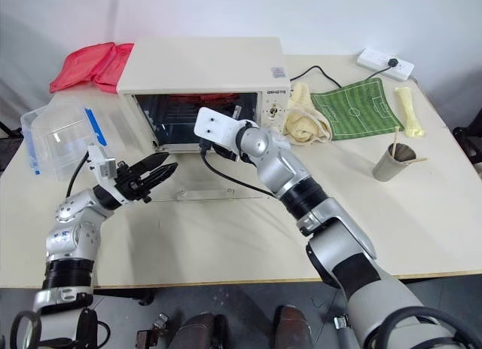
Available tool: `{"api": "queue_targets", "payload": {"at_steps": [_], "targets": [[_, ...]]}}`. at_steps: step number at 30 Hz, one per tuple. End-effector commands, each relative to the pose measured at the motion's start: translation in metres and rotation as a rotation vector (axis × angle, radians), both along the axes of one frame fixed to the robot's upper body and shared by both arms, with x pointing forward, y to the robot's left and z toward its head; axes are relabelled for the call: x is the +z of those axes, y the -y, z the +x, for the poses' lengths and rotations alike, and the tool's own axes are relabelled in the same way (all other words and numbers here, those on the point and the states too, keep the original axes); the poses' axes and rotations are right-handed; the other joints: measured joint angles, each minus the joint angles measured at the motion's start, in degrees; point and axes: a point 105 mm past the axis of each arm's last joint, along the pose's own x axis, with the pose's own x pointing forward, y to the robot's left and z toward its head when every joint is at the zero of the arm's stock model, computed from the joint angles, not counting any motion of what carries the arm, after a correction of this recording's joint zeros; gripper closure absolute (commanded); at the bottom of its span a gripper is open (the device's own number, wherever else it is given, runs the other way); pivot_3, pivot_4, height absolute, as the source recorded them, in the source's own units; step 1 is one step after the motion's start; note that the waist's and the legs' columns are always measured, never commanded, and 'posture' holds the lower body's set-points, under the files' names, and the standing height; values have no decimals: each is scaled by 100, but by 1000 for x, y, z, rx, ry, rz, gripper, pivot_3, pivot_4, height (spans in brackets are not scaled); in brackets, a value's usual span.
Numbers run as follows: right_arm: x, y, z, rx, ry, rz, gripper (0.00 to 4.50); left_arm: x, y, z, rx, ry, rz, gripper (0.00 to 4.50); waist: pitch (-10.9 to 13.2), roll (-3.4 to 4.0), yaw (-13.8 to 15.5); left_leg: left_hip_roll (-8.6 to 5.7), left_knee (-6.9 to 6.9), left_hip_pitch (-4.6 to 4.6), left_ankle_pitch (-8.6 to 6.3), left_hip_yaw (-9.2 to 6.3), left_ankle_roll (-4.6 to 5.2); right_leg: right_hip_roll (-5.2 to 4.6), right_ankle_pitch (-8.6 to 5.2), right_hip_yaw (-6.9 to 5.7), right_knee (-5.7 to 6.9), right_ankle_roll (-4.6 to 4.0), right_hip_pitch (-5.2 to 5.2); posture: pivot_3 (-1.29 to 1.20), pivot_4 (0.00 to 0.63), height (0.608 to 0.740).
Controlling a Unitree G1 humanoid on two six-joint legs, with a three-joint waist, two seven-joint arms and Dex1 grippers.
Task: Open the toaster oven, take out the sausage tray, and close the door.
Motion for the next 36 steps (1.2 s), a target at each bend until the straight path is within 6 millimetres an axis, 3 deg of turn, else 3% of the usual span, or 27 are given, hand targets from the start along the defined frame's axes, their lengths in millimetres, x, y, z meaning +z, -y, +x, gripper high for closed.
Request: {"api": "queue_targets", "payload": {"at_steps": [1, 5, 8, 11, 17, 26, 36], "targets": [[12, -12, 2, 13, 111, -32, 0, 17, -2, -12, 20, 81, -55, 1317, 0, 0, -7, 0, 0, 0, 0, -11, 0, 0, 0, 1, 0, 0, 0, 0, 150, 740], [11, -20, 9, -8, 192, -88, 0, 19, -2, -21, 77, 108, -115, 91, 1, 2, -23, -2, 1, 0, 0, -38, 0, 0, 0, 3, 0, 0, 2, 0, 150, 740], [11, -26, 11, -8, 259, -150, 0, 22, -17, -18, 234, 155, -142, 42, 1, 2, -25, -2, 2, 0, 0, -44, 0, 1, 0, 5, 0, 0, 4, 0, 150, 740], [10, -28, 14, -25, 296, -183, 0, 22, -22, -20, 283, 160, -149, 42, 1, 2, -28, -2, 1, -1, 0, -46, -1, 1, 0, 5, -1, 0, 6, 0, 150, 740], [11, -23, 22, -96, 358, -200, 1362, 21, -25, -25, 298, 124, -148, 0, 2, 4, -21, -3, -2, -1, 0, -50, -1, 1, 0, 7, -1, 0, 6, 0, 150, 740], [6, -18, 22, -82, 398, -225, 4325, 20, -34, -24, 337, 84, -142, 0, 4, 7, -47, -2, -2, -1, 0, -49, -1, 3, 0, 9, -2, 0, 6, 0, 150, 740], [6, -24, 7, -9, 430, -214, 4466, 21, -43, -15, 360, 64, -96, 0, 4, 7, -39, -3, -5, -3, 1, -53, -2, 4, 0, 11, -4, 0, 7, 0, 150, 740]]}}
